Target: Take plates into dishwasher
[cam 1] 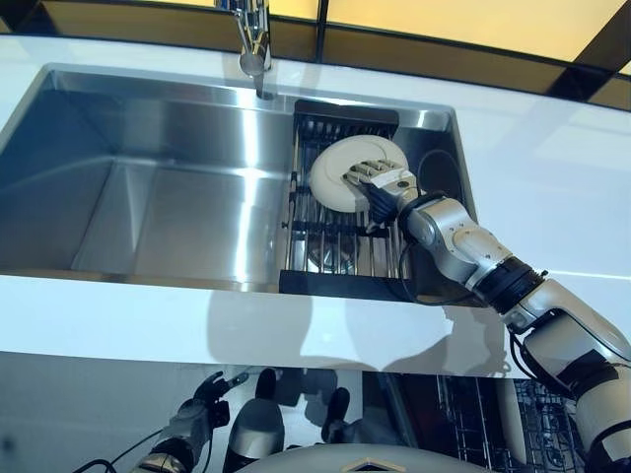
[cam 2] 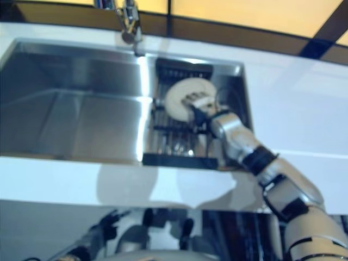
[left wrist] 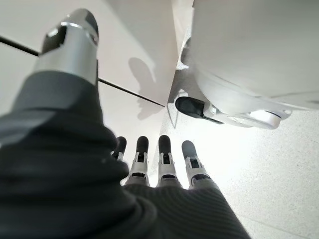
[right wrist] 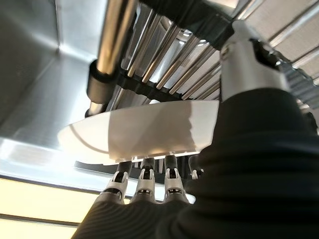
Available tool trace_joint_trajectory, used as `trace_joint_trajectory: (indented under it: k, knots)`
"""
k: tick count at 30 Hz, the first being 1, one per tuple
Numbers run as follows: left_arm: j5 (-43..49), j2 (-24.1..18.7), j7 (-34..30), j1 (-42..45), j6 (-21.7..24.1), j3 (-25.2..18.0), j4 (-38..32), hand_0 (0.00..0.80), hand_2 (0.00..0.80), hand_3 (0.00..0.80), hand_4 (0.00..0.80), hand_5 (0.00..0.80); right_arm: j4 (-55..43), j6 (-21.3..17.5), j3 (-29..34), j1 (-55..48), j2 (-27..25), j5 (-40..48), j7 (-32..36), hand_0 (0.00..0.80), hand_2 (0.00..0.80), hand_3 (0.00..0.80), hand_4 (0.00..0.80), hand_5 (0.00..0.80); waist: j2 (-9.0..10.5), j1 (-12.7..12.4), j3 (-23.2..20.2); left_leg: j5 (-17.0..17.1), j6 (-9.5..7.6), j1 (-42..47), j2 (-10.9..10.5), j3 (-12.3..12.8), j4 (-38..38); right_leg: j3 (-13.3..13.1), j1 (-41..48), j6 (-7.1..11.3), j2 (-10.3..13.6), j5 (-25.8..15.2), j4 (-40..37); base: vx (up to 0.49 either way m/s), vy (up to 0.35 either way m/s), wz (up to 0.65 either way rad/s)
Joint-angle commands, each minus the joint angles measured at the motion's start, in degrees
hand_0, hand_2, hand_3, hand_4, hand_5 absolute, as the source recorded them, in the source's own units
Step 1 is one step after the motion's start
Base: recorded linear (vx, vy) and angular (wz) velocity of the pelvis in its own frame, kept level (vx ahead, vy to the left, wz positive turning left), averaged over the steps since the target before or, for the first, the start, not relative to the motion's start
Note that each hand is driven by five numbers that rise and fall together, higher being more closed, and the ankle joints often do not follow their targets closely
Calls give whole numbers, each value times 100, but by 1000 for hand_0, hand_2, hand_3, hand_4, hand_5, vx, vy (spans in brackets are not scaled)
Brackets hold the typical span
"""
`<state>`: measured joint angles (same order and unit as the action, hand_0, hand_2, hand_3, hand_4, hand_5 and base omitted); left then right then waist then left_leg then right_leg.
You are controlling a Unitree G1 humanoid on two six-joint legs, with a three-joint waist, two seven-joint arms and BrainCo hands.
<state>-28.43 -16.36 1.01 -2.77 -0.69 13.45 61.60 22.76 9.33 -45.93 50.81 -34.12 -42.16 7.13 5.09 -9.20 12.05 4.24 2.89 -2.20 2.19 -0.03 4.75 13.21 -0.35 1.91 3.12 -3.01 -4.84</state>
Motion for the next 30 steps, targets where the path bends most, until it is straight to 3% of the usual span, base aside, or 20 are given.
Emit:
trace_joint_trajectory:
  k: [1,10,11,12,13,30]
  knots:
    - [-371,-5,-61,-494,233,366,8,0,0,0,0,0,415,152,-553,711,-238,-263,-174,0,0,0,0,0,-21,-205,431,-97,114,-214,173,-123,25,-109,-187,621,627,-306,23,-208,27,0]
    - [-790,2,-162,-631,435,554,-123,0,0,0,0,0,900,510,-845,1512,-664,-439,-917,0,0,0,0,0,-214,-209,827,33,123,-670,134,-157,25,-35,-664,654,654,-418,48,-142,35,0]
    - [-813,8,-171,-647,446,571,-126,0,0,0,0,0,939,561,-883,1588,-685,-409,-996,66,66,66,66,66,-231,-210,841,38,124,-698,129,-161,25,-23,-690,654,656,-419,44,-113,49,-1]
    - [-845,20,-164,-673,453,611,-141,0,0,0,0,0,1007,588,-908,1694,-698,-365,-1125,546,546,546,546,546,-255,-212,854,45,130,-728,125,-163,25,-14,-724,659,663,-425,44,-98,46,-2]
    - [-859,34,-155,-688,461,636,-151,0,0,0,0,0,1059,618,-932,1756,-702,-315,-1251,800,800,800,800,800,-271,-215,861,51,131,-748,120,-166,25,-3,-742,659,667,-427,43,-94,41,-2]
    - [-690,122,-68,-624,567,621,-126,0,0,0,0,0,772,455,-729,1862,-1000,-84,-2240,800,800,800,800,800,-279,-123,571,-10,125,-596,94,-58,25,38,-648,714,719,-416,25,-26,10,3]
